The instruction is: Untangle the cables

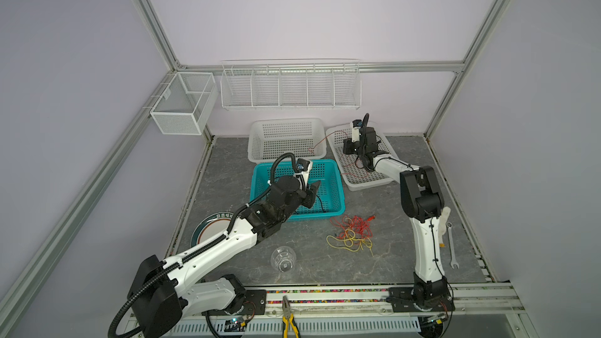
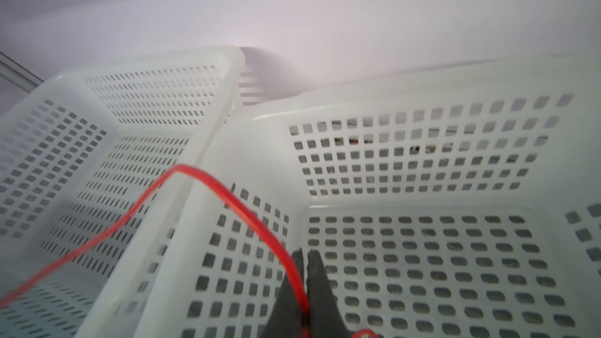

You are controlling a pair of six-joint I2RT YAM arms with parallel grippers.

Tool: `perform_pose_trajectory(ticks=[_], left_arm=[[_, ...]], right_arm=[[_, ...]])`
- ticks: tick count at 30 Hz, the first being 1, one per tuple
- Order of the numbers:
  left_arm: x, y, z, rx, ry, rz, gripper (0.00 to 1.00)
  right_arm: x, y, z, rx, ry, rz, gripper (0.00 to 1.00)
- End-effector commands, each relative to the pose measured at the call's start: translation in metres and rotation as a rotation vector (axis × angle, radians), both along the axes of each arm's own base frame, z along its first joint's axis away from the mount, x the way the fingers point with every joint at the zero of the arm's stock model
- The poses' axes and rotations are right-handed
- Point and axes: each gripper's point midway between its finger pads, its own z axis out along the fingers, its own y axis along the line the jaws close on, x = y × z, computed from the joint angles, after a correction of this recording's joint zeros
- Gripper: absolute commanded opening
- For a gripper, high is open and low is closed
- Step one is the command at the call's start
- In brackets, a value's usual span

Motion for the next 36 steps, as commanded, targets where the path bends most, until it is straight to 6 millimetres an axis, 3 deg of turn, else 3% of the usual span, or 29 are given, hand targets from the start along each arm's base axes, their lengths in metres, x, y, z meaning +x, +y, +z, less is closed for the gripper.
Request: perform_pose_trajectory(ticks=[1, 5, 9, 17, 26, 31, 36], left_arm=[[0.004, 0.000, 0.000, 0.009, 0.001, 0.008, 0.54], [0.004, -0.002, 0.000, 0.007, 0.004, 0.003, 0.54], [0.004, -0.001, -0.002, 0.004, 0.003, 0.007, 0.54], [0.004, -0.003, -0.002, -0.004, 0.008, -0.002, 0.54], [0.005, -0.011, -0.004, -0.014, 0.025, -0.018, 0.54], [0.006, -0.014, -0.005, -0.015, 0.033, -0.024, 0.54], [0.007, -0.018, -0.006, -0.017, 0.042, -0.035, 0.54]], right_arm=[[-0.005, -0.009, 0.067, 0.096, -0.152, -0.012, 0.06], [-0.016, -0.027, 0.078, 0.083, -0.129, -0.072, 0.06], [-0.028, -0.052, 0.076, 0.002, -0.076, -0.180, 0.06], [-0.055, -0.123, 0.033, -0.298, 0.112, -0.467, 0.06], [-0.080, -0.175, -0.001, -0.528, 0.233, -0.639, 0.06], [-0.087, -0.186, -0.007, -0.560, 0.268, -0.657, 0.07], [-0.087, -0.172, -0.010, -0.517, 0.289, -0.571, 0.17]])
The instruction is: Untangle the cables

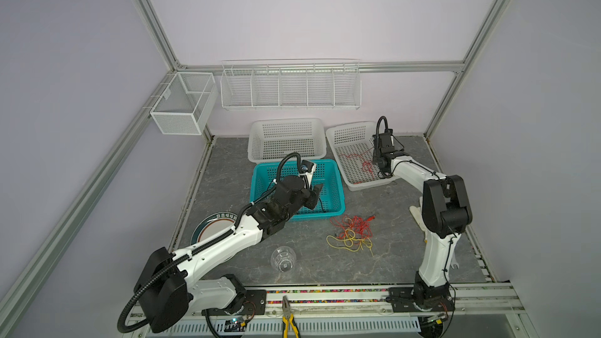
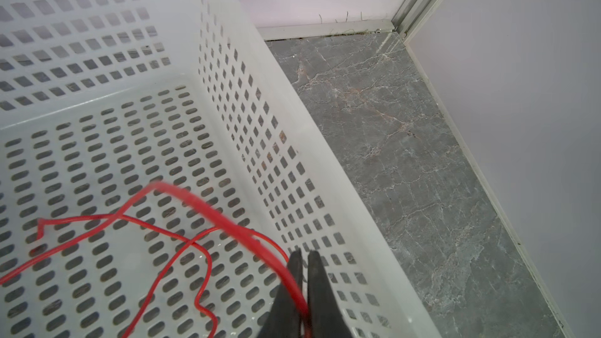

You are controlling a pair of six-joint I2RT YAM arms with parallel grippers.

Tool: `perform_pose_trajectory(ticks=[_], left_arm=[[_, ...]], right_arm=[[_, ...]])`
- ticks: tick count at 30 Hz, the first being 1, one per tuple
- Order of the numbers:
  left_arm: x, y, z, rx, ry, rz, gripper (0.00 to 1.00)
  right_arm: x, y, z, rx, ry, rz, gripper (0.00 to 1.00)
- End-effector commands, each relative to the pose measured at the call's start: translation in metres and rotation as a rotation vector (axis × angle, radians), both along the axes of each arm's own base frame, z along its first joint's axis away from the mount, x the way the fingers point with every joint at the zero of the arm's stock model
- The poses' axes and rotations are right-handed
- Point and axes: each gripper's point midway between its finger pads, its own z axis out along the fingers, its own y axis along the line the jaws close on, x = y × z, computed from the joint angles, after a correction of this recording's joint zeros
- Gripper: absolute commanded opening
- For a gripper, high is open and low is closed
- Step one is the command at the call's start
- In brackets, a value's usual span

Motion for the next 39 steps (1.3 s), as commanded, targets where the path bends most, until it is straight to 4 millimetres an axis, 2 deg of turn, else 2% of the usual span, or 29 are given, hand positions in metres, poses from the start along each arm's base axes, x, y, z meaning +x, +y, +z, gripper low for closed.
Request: perform_pose_trajectory(ticks=[1, 2, 5, 9, 15, 20, 25, 28, 36, 39], left_arm=[[0.004, -0.007, 0.014, -0.041, -0.006, -0.008, 0.55], [0.004, -0.008, 0.014, -0.043, -0.002, -0.013, 0.55], [0.003, -0.010, 0.012, -0.050, 0.007, -0.023, 0.56], [0.003, -0.010, 0.011, -0.044, 0.020, -0.020, 0.56], [0.001, -0.011, 0.013, -0.055, 0.015, -0.029, 0.56], [0.000, -0.012, 0.013, -0.058, 0.017, -0.037, 0.56], [-0.002, -0.014, 0.010, -0.058, 0.026, -0.052, 0.57], [-0.003, -0.019, 0.007, -0.055, 0.039, -0.075, 0.58], [-0.003, -0.029, -0.001, -0.053, 0.064, -0.112, 0.59], [-0.005, -0.033, -0.005, -0.052, 0.074, -0.130, 0.59]], right_arm=[[-0.009, 0.005, -0.012, 0.014, 0.067, 0.048, 0.22], [-0.009, 0.008, -0.011, 0.030, 0.071, 0.064, 0.30], [-0.012, 0.021, -0.007, 0.085, 0.082, 0.120, 0.43], [-0.018, 0.033, 0.007, 0.147, 0.084, 0.180, 0.62], [-0.035, 0.033, 0.034, 0.164, 0.077, 0.203, 0.79], [-0.051, 0.031, 0.054, 0.176, 0.060, 0.222, 0.82], [-0.076, 0.053, 0.063, 0.271, 0.060, 0.338, 0.82], [-0.098, 0.066, 0.060, 0.337, 0.074, 0.399, 0.81], [-0.182, 0.111, 0.052, 0.430, 0.118, 0.549, 0.78], [-0.209, 0.117, 0.046, 0.447, 0.150, 0.568, 0.77]])
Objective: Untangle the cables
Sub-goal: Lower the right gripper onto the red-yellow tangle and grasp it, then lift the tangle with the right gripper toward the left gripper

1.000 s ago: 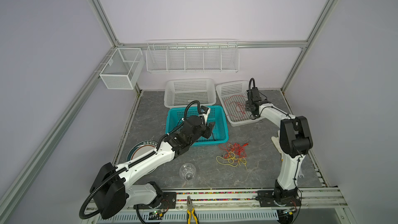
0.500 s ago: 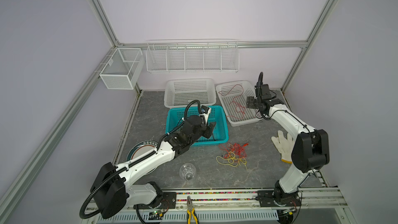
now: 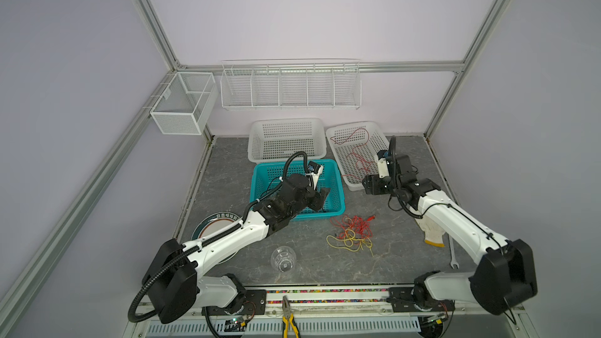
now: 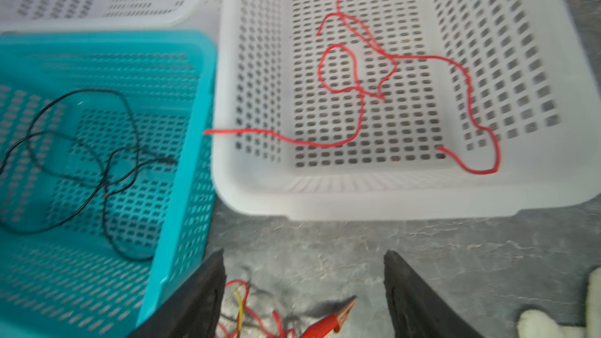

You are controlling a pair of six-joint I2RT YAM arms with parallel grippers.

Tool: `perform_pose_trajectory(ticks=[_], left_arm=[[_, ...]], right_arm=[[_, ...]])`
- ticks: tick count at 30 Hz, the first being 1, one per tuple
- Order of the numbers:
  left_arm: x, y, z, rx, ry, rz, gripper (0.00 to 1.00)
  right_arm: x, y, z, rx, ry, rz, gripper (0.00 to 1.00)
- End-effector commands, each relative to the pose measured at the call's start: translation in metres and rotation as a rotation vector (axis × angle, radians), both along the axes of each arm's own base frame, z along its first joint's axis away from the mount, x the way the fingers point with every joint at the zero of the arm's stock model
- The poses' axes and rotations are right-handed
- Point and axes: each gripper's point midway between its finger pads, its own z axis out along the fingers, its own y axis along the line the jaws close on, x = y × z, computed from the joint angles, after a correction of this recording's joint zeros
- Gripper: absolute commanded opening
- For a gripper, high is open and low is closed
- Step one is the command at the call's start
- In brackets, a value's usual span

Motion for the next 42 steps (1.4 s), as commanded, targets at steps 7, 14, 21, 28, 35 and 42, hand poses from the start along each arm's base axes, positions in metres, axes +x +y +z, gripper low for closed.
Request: perform_pose_trajectory(ticks=[7, 14, 21, 28, 35, 42], left_arm=[[-0.001, -0.008, 0.014, -0.090, -0.006, -0.022, 0.60], [-0.002, -0.004, 0.008, -0.091, 0.008, -0.003, 0.60], [-0.005, -0.003, 0.003, -0.095, 0.028, -0.006, 0.61], [-0.007, -0.004, 0.000, -0.090, 0.038, -0.012, 0.62], [-0.008, -0.007, -0.002, -0.087, 0.041, -0.023, 0.63], [-0.015, -0.013, 0.001, -0.083, 0.032, -0.072, 0.66]], right_arm=[[-0.075, 0.014, -0.040, 0.006, 0.164, 0.066, 0.74], [-0.098, 0.032, -0.060, 0.040, 0.214, 0.090, 0.73], [-0.095, 0.045, -0.068, 0.065, 0.203, 0.055, 0.64], [-0.090, 0.049, -0.078, 0.055, 0.232, 0.027, 0.41], [-0.090, 0.048, -0.087, 0.039, 0.254, 0.018, 0.15], [-0.086, 0.040, -0.054, 0.025, 0.159, 0.030, 0.06]])
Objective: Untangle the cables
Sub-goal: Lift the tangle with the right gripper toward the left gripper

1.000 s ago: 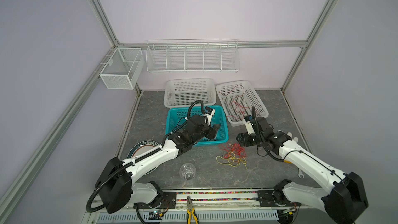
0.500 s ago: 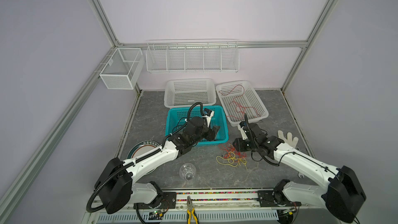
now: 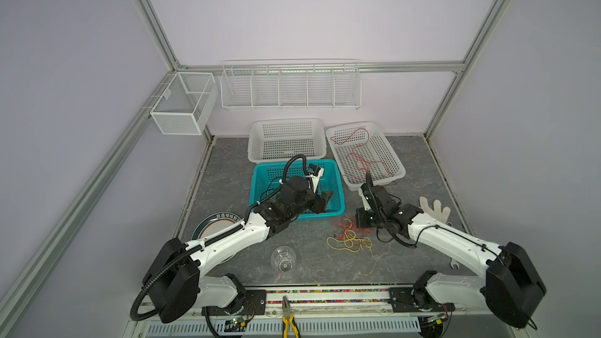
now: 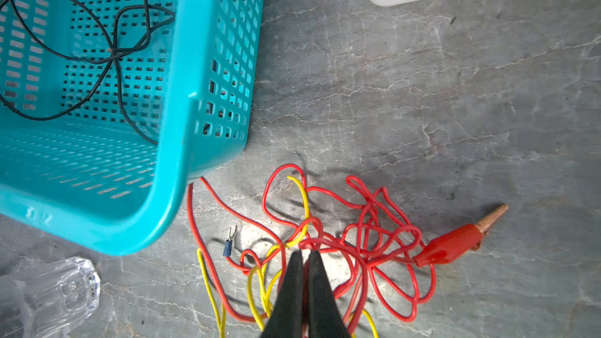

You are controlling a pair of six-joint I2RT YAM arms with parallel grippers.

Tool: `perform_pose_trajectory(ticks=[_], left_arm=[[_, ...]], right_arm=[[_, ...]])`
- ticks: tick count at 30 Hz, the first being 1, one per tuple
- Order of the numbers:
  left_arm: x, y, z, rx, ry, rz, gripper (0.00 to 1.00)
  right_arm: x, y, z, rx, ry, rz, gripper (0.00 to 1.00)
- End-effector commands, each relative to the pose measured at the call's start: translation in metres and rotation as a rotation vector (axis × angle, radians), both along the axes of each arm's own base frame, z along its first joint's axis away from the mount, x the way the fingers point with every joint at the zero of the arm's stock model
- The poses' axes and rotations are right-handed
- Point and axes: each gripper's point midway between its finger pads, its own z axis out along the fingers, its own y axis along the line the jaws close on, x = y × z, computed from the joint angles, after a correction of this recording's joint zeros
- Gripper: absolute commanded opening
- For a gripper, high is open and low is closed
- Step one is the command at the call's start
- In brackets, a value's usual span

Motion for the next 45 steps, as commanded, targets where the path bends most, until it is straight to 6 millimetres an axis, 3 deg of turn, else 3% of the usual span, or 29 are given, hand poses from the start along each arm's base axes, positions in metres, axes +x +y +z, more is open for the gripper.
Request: perform_pose_trajectory(ticks=[1, 10, 14, 16, 21, 25, 30, 39, 45], left_arm=[[-0.009, -0.008, 0.007, -0.018, -0.013, -0.051, 0.67], [-0.025, -0.030, 0.010, 0.004, -0.052, -0.144, 0.69], [-0.030, -0.039, 0.014, -0.002, -0.072, -0.180, 0.70], [-0.033, -0.043, 0.017, -0.016, -0.081, -0.200, 0.70], [-0.044, -0.058, 0.030, -0.078, -0.101, -0.276, 0.70], [-0.058, -0.072, 0.043, -0.119, -0.114, -0.359, 0.71], [-0.066, -0.090, 0.042, -0.134, -0.119, -0.411, 0.72], [-0.058, -0.112, 0.030, -0.142, -0.136, -0.390, 0.72], [-0.052, -0.123, 0.034, -0.177, -0.148, -0.389, 0.61]], right_arm=[[0.001, -0.007, 0.033, -0.011, -0.088, 0.011, 0.06], [-0.012, -0.033, 0.112, 0.003, -0.285, 0.022, 0.06], [-0.021, -0.036, 0.136, 0.050, -0.363, 0.055, 0.06], [-0.023, -0.038, 0.161, 0.080, -0.432, 0.061, 0.06], [-0.031, -0.038, 0.196, 0.143, -0.566, 0.108, 0.06], [-0.031, -0.042, 0.204, 0.130, -0.606, 0.105, 0.06], [-0.026, -0.042, 0.206, 0.127, -0.629, 0.090, 0.06], [-0.019, -0.045, 0.228, 0.143, -0.710, 0.053, 0.06], [-0.020, -0.046, 0.236, 0.168, -0.734, 0.041, 0.06]])
